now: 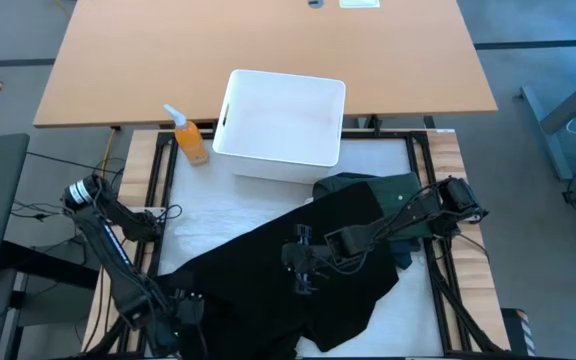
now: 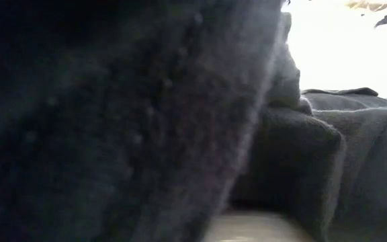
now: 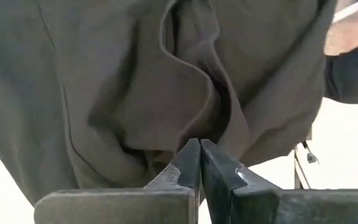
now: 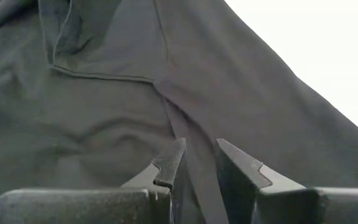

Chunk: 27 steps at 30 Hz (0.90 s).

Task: Fold laundry
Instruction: Fold the black shirt from the white laundry organizer

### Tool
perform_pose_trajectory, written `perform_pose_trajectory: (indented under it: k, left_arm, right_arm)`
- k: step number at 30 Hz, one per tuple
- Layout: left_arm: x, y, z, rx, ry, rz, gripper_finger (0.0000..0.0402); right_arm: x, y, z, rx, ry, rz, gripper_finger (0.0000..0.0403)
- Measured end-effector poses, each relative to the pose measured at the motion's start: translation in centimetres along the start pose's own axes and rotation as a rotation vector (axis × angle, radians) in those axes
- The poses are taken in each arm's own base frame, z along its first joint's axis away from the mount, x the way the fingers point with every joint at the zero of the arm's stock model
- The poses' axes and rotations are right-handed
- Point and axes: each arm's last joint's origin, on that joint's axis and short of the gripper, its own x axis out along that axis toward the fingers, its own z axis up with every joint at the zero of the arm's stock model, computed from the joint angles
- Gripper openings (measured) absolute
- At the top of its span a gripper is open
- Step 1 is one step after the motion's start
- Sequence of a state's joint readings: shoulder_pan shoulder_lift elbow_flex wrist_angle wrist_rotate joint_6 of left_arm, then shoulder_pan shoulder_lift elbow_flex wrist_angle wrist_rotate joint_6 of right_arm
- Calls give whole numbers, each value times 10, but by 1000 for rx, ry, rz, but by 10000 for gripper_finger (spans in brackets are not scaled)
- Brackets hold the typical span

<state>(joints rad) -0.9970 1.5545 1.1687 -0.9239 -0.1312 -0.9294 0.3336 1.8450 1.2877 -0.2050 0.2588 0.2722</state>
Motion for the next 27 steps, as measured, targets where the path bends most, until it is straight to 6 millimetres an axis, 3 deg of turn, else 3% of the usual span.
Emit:
perform_pose_trajectory:
  k: [6,19,27]
  left_arm:
    - [1,0,0,4,-4,7,35]
    - [1,2,1,-39,77,-41,198]
    - [1,3,1,-100,125,-55,224]
  right_arm:
    - [0,1,-1,-1,10,25,112]
    - [0,1,-1,-2,13,30,112]
    - [0,1,-1,-3,14,31,112]
